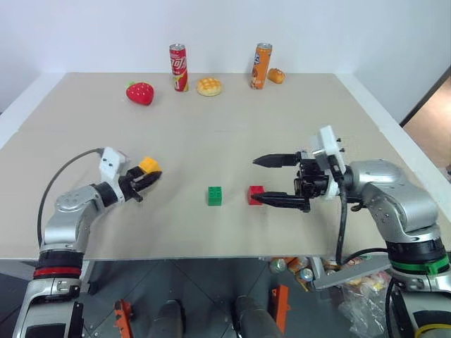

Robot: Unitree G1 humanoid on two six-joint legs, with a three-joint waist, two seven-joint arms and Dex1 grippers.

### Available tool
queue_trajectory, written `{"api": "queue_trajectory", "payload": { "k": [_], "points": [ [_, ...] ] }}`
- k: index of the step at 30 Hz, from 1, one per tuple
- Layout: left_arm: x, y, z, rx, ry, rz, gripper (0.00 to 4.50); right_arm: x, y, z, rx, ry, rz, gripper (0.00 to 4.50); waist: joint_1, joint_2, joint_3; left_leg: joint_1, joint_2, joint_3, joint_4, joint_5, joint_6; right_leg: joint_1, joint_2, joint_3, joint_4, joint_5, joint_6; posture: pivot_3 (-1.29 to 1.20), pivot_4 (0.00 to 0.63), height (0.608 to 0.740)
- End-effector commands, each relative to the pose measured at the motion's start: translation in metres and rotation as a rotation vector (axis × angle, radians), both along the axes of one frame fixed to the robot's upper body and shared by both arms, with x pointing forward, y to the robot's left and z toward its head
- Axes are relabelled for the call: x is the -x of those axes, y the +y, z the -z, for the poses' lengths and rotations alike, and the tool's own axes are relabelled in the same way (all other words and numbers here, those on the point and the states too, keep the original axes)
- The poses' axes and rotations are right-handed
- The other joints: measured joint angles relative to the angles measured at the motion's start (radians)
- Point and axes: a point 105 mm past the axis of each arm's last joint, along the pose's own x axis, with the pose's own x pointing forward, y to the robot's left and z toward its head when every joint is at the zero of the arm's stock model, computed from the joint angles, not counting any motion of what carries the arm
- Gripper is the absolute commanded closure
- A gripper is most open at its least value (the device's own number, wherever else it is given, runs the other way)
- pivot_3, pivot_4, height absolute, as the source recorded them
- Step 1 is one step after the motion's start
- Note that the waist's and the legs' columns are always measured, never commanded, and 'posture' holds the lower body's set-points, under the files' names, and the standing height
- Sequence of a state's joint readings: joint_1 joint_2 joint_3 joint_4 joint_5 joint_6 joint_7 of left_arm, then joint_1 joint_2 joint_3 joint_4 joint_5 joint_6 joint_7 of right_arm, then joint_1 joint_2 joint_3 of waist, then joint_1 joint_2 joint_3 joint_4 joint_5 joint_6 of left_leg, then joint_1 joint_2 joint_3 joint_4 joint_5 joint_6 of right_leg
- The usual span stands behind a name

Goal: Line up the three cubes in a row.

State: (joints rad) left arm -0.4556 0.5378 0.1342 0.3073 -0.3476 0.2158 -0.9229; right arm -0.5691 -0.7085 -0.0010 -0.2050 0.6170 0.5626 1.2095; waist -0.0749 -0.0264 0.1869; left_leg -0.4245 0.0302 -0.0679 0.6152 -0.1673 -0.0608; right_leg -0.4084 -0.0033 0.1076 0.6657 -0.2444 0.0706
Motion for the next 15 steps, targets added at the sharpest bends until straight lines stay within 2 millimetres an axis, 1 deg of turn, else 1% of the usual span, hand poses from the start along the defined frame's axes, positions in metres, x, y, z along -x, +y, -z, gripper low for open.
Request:
{"api": "queue_trajectory", "payload": {
  "k": [1,5,8,10,15],
  "points": [
    [0.007,-0.012,-0.002,-0.067,-0.023,0.186,3.17,0.021,0.012,-0.023,-0.049,-0.047,-0.099,0.00,-0.001,0.000,0.000,0.000,0.000,0.000,0.000,0.000,0.000,0.000,0.000,0.000,0.000,0.000,0.000,0.00,0.150,0.740],
    [0.015,-0.028,0.018,-0.183,0.011,0.387,3.17,0.017,0.017,-0.022,-0.049,-0.053,-0.082,0.00,0.000,0.000,0.000,0.000,0.000,0.000,0.001,0.000,0.000,0.000,0.000,0.000,0.000,-0.002,-0.004,0.00,0.150,0.740],
    [0.014,-0.035,0.028,-0.231,0.011,0.457,3.17,0.012,0.015,-0.018,-0.054,-0.040,-0.050,0.00,0.001,0.000,0.000,0.000,0.000,0.000,0.001,0.000,0.000,0.000,0.000,0.000,0.000,-0.002,-0.004,0.00,0.150,0.740],
    [0.012,-0.040,0.031,-0.249,0.005,0.498,3.17,0.011,0.013,-0.015,-0.059,-0.029,-0.028,0.00,0.003,0.000,0.000,-0.001,0.000,0.000,0.001,0.000,0.000,0.000,0.000,0.000,0.000,-0.002,-0.004,0.00,0.150,0.740],
    [0.007,-0.052,0.028,-0.249,0.007,0.586,3.17,0.010,0.011,-0.009,-0.053,-0.020,-0.001,0.00,0.007,0.000,0.000,-0.002,-0.001,0.000,0.001,0.000,0.000,-0.001,-0.001,0.000,0.000,-0.001,-0.002,0.00,0.150,0.740]
  ]
}}
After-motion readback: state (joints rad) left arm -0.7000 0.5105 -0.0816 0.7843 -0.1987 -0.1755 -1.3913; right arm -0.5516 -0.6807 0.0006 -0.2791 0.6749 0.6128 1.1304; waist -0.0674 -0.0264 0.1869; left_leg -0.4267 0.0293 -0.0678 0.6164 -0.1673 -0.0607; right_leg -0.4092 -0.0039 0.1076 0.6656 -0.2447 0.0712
